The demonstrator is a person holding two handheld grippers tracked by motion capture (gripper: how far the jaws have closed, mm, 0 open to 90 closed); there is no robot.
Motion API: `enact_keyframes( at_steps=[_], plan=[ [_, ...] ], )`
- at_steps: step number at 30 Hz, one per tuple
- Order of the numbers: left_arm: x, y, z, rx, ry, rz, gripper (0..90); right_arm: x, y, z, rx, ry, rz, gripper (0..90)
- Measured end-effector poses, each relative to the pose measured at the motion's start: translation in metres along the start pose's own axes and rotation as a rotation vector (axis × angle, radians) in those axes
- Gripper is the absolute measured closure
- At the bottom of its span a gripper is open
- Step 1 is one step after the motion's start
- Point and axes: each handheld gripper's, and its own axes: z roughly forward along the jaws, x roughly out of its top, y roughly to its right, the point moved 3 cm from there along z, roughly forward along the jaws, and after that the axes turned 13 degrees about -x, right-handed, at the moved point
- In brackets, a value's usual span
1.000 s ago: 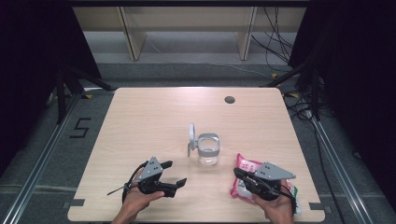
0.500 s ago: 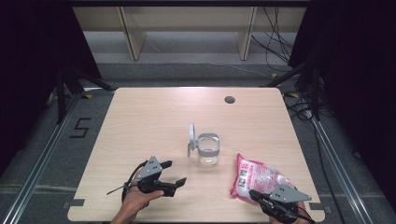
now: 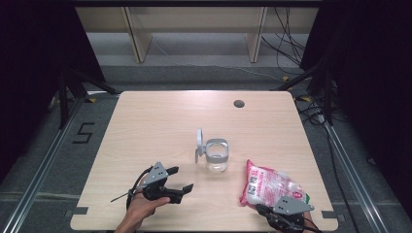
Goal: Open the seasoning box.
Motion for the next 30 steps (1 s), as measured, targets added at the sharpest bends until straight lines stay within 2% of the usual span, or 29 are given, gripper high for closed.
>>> enact_keyframes(
  at_steps=[3, 4, 7, 8, 9, 13, 16, 18, 22, 25, 28, 29, 30],
  plan=[
    [0.0, 0.001, 0.001, -0.009, 0.006, 0.0, 15.0, -0.002, 0.0, 0.001, -0.026, -0.033, -0.023, 88.6],
    [0.001, -0.001, 0.0, -0.007, -0.013, 0.031, 15.0, -0.003, 0.001, 0.002, -0.035, -0.04, -0.042, 88.6],
    [-0.001, 0.001, 0.001, -0.007, -0.002, 0.004, 15.0, -0.006, 0.005, 0.003, -0.069, -0.071, -0.07, 89.7],
    [0.0, 0.0, 0.0, -0.01, -0.014, 0.029, 15.0, -0.006, 0.006, 0.003, -0.07, -0.072, -0.061, 89.9],
    [0.001, 0.0, 0.0, -0.015, -0.009, 0.035, 15.0, -0.006, 0.006, 0.003, -0.07, -0.07, -0.057, 90.0],
    [-0.001, 0.001, 0.001, -0.01, 0.003, 0.0, 15.0, -0.007, 0.01, 0.002, -0.083, -0.083, -0.067, 90.0],
    [0.0, 0.0, 0.0, -0.019, -0.001, 0.016, 15.0, -0.008, 0.012, 0.001, -0.101, -0.087, -0.077, 90.0],
    [-0.001, 0.0, 0.0, -0.007, -0.008, 0.003, 15.0, -0.01, 0.014, 0.0, -0.13, -0.101, -0.095, 90.0],
    [0.0, 0.0, 0.001, -0.007, 0.008, -0.011, 15.0, -0.013, 0.025, -0.003, -0.172, -0.113, -0.08, 90.0],
    [-0.001, -0.001, 0.0, -0.013, -0.008, 0.0, 14.9, -0.014, 0.035, -0.004, -0.205, -0.118, -0.062, 90.0],
    [0.0, 0.0, 0.002, -0.008, 0.009, -0.01, 15.0, -0.015, 0.043, -0.004, -0.229, -0.117, -0.077, 90.0],
    [-0.001, -0.002, 0.0, -0.02, -0.011, 0.021, 15.0, -0.016, 0.044, -0.005, -0.234, -0.121, -0.053, 90.0],
    [-0.001, -0.001, 0.001, -0.017, -0.005, 0.002, 15.0, -0.017, 0.047, -0.005, -0.232, -0.117, -0.046, 90.0]
  ],
)
